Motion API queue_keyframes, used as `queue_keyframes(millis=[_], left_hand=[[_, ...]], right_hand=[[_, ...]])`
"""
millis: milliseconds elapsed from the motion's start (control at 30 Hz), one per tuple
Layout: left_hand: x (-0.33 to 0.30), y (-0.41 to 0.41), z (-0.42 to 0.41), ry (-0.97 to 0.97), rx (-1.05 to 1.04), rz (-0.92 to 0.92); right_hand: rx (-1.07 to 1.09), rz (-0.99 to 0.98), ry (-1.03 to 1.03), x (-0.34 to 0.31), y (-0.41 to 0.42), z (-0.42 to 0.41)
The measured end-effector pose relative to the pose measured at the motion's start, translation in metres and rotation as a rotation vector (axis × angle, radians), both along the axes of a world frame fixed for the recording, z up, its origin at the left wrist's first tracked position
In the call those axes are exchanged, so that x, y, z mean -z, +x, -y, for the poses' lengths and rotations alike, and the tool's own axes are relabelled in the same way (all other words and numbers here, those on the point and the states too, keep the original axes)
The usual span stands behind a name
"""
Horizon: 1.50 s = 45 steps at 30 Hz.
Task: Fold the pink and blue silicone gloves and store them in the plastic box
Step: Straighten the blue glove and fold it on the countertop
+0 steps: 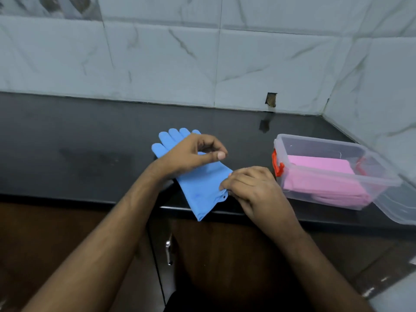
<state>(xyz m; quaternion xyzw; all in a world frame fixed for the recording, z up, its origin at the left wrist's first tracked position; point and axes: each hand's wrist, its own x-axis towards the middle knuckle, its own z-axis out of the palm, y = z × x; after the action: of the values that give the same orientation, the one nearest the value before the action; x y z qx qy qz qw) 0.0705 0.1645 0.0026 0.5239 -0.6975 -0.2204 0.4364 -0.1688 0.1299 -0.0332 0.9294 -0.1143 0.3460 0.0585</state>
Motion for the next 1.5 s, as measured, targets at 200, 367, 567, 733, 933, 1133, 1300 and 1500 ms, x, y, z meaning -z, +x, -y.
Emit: queue_keyframes(millis=[200,367,567,733,933,1133,1300,1500], left_hand=[[0.014,-0.006,-0.05,0.025,-0.239,0.086],[0.016,-0.009,-0.072,0.083,-0.284,0.156],[0.025,-0.03,-0.089,0.079,-0.207,0.072],[0.039,-0.051,-0.102,0.063,-0.075,-0.102],[0.054,-0.052,-0.111,-0.137,-0.043,-0.221],[0.074,-0.063,-0.107,-0.461,-0.385,-0.163],[0.07,-0.073,-0.099,-0.466,-0.604,-0.38],[0.067,-0.081,-0.099,-0.394,-0.854,-0.331]], right_hand=[[-0.01,0.073,0.107,-0.002,-0.004,-0.009],[-0.019,0.158,0.124,-0.002,-0.018,-0.04],[0.024,0.116,0.215,-0.036,-0.052,-0.073],[0.051,0.053,0.133,-0.068,-0.063,-0.088],[0.115,0.166,0.068,-0.093,-0.044,-0.088],[0.257,0.064,0.126,-0.124,-0.005,-0.058],[0.358,-0.129,0.257,-0.135,0.027,-0.02],[0.352,-0.271,0.364,-0.125,0.062,0.014]])
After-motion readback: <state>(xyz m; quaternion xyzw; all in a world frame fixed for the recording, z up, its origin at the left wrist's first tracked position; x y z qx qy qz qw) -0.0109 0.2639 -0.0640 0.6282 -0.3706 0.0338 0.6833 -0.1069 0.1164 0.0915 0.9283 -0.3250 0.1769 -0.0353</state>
